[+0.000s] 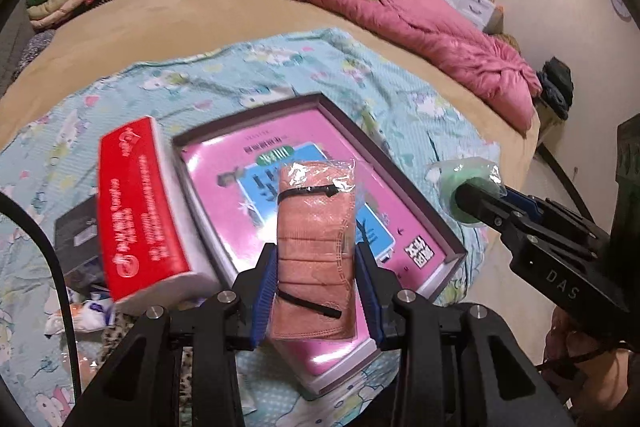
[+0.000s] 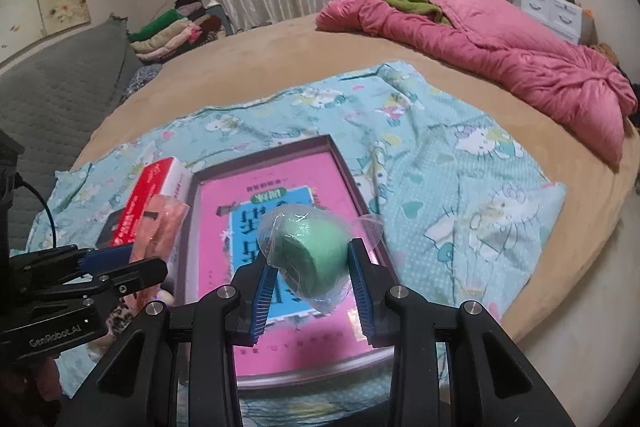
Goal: Organize soft objects
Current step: 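Lift and carry the towel and ball with both tools over the pink book tray, then lower the towel and ball onto the pink tray and open both tools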
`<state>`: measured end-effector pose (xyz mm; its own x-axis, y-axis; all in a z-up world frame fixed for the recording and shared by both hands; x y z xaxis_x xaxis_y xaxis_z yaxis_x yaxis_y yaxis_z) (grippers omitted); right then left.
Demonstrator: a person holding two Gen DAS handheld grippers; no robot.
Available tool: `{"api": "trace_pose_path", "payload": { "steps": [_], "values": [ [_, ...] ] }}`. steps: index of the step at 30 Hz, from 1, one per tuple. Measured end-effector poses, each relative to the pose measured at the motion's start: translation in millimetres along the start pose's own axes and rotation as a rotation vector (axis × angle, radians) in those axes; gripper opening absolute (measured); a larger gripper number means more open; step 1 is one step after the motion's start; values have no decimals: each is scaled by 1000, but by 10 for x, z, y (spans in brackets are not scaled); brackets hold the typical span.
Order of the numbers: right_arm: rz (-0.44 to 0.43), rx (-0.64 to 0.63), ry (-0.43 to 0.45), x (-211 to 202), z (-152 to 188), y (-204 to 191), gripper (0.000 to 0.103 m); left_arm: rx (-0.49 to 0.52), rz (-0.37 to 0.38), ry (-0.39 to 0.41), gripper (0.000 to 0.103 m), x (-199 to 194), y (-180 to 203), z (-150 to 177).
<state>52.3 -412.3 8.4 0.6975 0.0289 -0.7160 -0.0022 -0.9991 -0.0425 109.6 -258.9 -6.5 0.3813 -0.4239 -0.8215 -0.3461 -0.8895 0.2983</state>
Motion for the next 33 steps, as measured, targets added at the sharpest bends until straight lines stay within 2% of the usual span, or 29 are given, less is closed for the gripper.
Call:
{"api": "trace_pose_path", "payload": {
  "steps": [10, 17, 24, 33],
  "values": [
    [5, 12, 6, 87, 146, 318, 37, 58, -41, -79, 39, 404, 231, 86],
    [-64, -31, -97, 395, 338, 177, 37, 86, -88, -156, 39, 669, 190, 300],
    [-18, -60, -175, 614, 490, 149, 37, 84, -111, -189, 39, 780, 108, 433],
    [-15, -75, -183, 628, 515, 124, 40, 88, -134, -211, 40, 880, 84, 510]
  ]
}}
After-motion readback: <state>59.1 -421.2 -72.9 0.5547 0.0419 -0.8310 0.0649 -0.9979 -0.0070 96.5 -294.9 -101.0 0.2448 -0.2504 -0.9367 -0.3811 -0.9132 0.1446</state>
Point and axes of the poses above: each gripper's, at about its wrist camera, not at the fingertips, and x roughly the way its jaws point, y to its right, z to its underside, the point moved 4 cm from there along x, roughly the way its jaws point, and after that the axes turned 11 degrees about -x, right-handed, at the moved point
